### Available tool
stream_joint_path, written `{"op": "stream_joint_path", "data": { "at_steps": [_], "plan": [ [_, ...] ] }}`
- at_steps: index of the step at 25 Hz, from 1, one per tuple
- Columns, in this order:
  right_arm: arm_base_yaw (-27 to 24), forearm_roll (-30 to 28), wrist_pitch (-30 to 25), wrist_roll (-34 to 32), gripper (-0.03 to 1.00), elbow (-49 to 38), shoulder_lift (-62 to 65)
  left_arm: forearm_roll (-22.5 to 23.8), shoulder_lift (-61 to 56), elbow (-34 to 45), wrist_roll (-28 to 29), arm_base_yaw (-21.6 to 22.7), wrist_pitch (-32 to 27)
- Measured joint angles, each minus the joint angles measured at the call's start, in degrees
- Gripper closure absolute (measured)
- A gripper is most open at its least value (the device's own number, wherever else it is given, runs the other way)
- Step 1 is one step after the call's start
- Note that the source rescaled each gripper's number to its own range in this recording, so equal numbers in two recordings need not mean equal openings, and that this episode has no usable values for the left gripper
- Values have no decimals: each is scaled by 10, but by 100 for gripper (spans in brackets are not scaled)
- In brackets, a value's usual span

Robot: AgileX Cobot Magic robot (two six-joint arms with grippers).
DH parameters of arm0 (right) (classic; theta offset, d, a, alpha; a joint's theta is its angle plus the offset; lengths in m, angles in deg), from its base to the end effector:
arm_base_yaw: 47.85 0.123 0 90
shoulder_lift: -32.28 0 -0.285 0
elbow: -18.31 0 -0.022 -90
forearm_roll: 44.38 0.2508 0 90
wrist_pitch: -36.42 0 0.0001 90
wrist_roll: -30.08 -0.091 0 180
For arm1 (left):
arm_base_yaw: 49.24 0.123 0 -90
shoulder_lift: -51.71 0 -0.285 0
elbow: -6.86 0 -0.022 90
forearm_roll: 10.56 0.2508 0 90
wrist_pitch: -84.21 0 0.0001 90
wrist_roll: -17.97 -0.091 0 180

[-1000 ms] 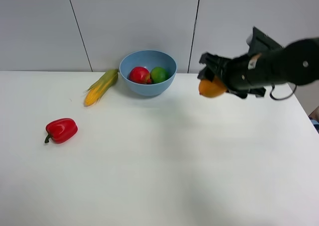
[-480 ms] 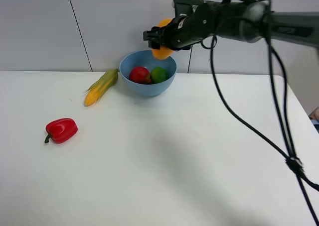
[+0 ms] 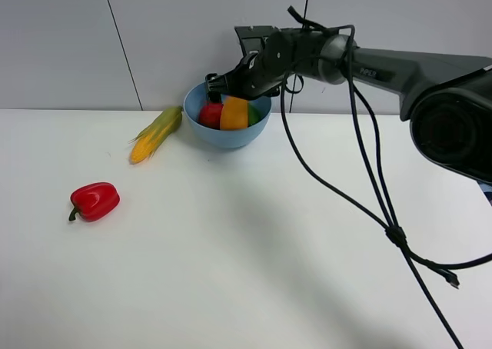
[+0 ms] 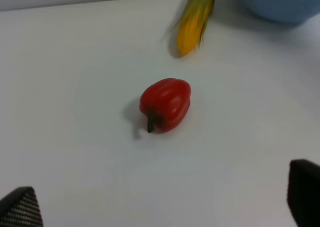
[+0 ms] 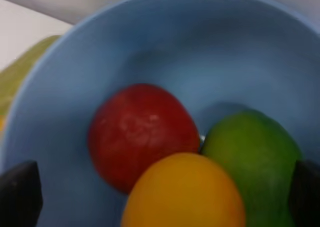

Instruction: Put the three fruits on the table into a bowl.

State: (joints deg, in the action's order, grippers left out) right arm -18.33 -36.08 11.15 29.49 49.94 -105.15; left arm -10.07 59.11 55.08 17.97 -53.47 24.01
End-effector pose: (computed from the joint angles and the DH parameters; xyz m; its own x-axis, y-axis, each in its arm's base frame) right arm 0.4548 0.2640 0.2092 -0.6384 -0.1998 -0.7433 -0.4468 0.8825 0.1466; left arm -0.0061 0.0011 0.2798 -0.4341 0.0364 -0.9002 0.0689 0.9976 0.0071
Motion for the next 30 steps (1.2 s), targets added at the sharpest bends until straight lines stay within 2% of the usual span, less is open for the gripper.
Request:
{"op": "stream_joint_path", "data": {
  "at_steps": [4,10,13,16,21,24,27,30],
  "plan": [
    [0,0,-23,0,-2,-1,106,0,0,0,0,0,0],
    [-3,-37,1,0,-2,-52,323,0,0,0,0,0,0],
    [-25,-51,3,-2,-2,-111,439,0,0,0,0,0,0],
    [-62,-61,-2,-4,-2,-207,566,0,0,0,0,0,0],
    [-174,-70,-53,-16,-2,-406,794,0,0,0,0,0,0],
    [-254,-69,-109,-17,-2,-536,944,0,0,0,0,0,0],
    [-301,-69,-177,-17,-2,-641,1070,0,0,0,0,0,0],
    [-315,-64,-242,-17,-2,-717,1189,0,0,0,0,0,0]
  ]
}}
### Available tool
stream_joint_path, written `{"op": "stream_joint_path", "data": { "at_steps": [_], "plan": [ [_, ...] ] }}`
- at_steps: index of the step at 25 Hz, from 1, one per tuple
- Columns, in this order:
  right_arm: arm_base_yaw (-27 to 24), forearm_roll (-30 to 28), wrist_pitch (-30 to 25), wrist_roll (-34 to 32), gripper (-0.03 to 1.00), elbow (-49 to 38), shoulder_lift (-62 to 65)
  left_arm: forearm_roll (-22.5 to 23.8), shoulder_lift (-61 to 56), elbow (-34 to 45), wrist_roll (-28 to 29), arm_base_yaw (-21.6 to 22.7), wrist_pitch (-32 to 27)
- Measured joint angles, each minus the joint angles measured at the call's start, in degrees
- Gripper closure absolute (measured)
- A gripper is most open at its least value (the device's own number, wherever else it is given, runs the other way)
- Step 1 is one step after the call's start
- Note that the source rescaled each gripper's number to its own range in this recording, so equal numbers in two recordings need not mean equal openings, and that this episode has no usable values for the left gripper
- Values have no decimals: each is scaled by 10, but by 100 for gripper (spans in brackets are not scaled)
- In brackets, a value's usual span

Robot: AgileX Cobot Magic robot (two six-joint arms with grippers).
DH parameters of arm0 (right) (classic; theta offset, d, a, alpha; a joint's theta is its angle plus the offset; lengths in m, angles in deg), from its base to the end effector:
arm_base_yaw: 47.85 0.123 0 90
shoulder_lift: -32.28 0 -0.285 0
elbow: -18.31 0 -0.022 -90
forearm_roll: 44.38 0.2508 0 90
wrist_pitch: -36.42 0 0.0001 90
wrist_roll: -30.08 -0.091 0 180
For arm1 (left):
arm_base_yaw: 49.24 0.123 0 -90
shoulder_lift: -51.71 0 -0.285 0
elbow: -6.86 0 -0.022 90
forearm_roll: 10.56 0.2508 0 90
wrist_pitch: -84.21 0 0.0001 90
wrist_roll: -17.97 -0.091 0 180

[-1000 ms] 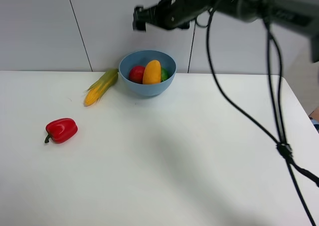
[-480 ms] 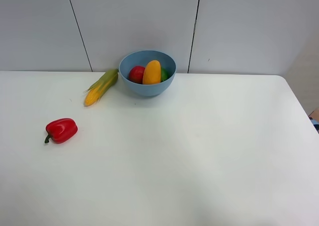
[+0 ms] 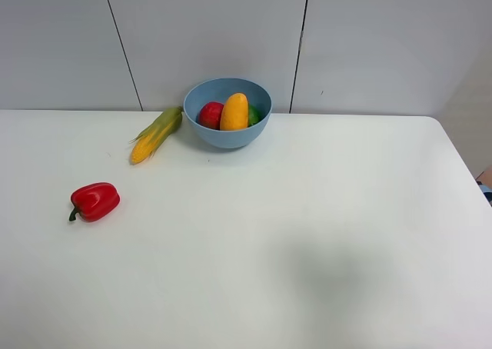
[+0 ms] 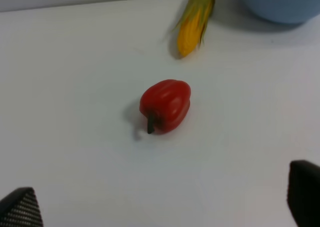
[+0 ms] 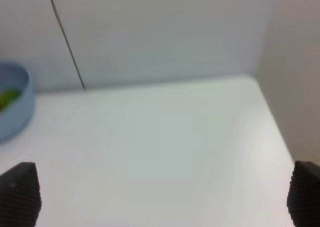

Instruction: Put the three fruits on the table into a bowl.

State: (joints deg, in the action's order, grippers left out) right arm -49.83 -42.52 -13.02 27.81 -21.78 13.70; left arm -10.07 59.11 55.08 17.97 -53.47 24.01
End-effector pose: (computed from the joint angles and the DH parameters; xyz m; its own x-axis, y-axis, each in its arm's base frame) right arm 0.0192 0.0016 0.3347 -0.3092 0.0714 -0.9483 0.0299 0.9974 0.0653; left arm -0.0061 0.0011 0.2798 -0.4341 0.0364 -0.9002 0.0689 0.9976 0.0071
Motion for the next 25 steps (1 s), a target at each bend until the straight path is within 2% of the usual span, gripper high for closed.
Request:
{"op": "stream_joint_path", "data": {
  "at_steps": [4,10,25],
  "plan": [
    [-1,16,-62,0,-2,-40,100,0,0,0,0,0,0],
    [-1,8,-110,1,-2,-80,109,0,0,0,0,0,0],
    [-1,-1,-115,1,-2,-82,109,0,0,0,0,0,0]
  ]
}}
